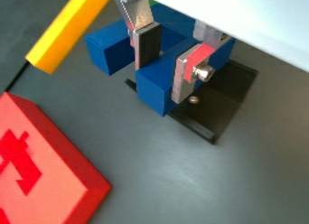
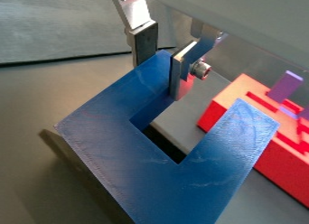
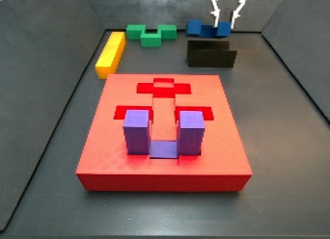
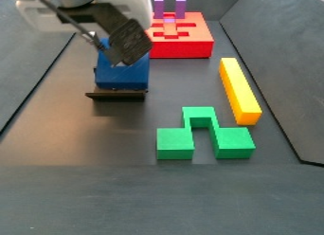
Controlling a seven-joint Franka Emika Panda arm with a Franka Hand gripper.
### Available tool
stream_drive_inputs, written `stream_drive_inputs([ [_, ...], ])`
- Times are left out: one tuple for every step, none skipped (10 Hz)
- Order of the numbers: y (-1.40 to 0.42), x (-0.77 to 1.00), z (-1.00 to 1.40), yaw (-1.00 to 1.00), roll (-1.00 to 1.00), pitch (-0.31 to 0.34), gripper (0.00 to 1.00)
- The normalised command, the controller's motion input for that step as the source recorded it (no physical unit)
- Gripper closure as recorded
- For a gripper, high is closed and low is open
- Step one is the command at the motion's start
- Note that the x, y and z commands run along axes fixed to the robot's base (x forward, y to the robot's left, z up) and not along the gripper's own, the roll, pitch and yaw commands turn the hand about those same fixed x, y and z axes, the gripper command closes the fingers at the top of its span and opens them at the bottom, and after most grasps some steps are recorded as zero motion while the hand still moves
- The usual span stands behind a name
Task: Pick up the blue object. Move up. Place the blue object on the fixture. Regrasp the blue object. Move to above the board. Insert the blue object.
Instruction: Place the blue object on the fixture.
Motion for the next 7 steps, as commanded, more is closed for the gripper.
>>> stream_drive_inputs([
  [0.08, 0.59, 0.0, 0.13, -0.73, 0.0, 1.0],
  [0.06, 0.48, 0.24, 0.03, -1.0, 0.0, 1.0],
  [0.11, 0.33, -0.17, 0.0, -0.66, -0.131, 1.0],
  [0.03, 0.2, -0.35, 0.0, -0.21, -0.131, 1.0],
  [0.0, 0.0, -0.34, 0.0, 0.0, -0.137, 1.0],
  [0.0, 0.0, -0.22, 0.0, -0.04, -0.174, 1.0],
  [-0.06, 0.0, -0.17, 0.0, 0.01, -0.103, 1.0],
])
